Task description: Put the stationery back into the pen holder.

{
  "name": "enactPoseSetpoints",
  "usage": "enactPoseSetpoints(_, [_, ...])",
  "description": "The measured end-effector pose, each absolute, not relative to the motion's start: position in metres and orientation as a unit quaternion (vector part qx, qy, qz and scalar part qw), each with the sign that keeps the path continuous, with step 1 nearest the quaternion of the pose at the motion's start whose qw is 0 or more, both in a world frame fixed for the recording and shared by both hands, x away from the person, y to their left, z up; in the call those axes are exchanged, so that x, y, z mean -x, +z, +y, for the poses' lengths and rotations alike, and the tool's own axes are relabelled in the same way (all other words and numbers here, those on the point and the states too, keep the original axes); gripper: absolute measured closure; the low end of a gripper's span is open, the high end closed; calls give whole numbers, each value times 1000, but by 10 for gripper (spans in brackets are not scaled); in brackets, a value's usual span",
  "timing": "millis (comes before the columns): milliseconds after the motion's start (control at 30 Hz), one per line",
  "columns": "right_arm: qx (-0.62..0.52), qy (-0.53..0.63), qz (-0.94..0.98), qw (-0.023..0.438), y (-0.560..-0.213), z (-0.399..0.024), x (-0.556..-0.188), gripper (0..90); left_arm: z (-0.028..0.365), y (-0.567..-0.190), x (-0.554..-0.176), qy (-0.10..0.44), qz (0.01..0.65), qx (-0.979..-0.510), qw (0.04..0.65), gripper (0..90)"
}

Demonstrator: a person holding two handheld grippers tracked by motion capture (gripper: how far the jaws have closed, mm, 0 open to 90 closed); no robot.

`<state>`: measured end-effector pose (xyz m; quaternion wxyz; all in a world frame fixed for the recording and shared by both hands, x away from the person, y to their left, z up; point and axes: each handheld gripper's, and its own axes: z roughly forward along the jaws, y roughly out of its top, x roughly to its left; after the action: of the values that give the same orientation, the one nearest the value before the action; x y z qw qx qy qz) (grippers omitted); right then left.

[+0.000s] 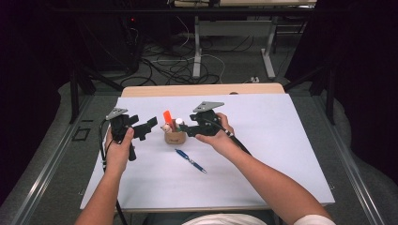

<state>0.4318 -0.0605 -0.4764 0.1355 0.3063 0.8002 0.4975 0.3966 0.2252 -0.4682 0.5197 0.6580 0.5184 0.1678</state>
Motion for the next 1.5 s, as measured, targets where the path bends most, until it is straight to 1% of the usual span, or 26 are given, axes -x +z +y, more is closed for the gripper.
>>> enactPoseSetpoints(267, [-311,484,805,142,-478,-70,-428,353,226,-469,-397,168,519,-659,519,105])
enactPoseSetpoints(867, [-310,447,830,122,-488,-83,-417,342,225,-469,-397,167,517,-663,516,106])
enactPoseSetpoints(1167, [-318,432,837,106,-500,-85,-410,388,225,-470,-397,166,517,-664,514,105])
enactPoseSetpoints(1267, [-317,421,844,105,-502,-84,-408,408,225,-470,-397,167,517,-663,514,106])
enactPoseSetpoints(1500, [-318,399,856,84,-506,-82,-403,469,225,-470,-397,167,518,-663,514,106])
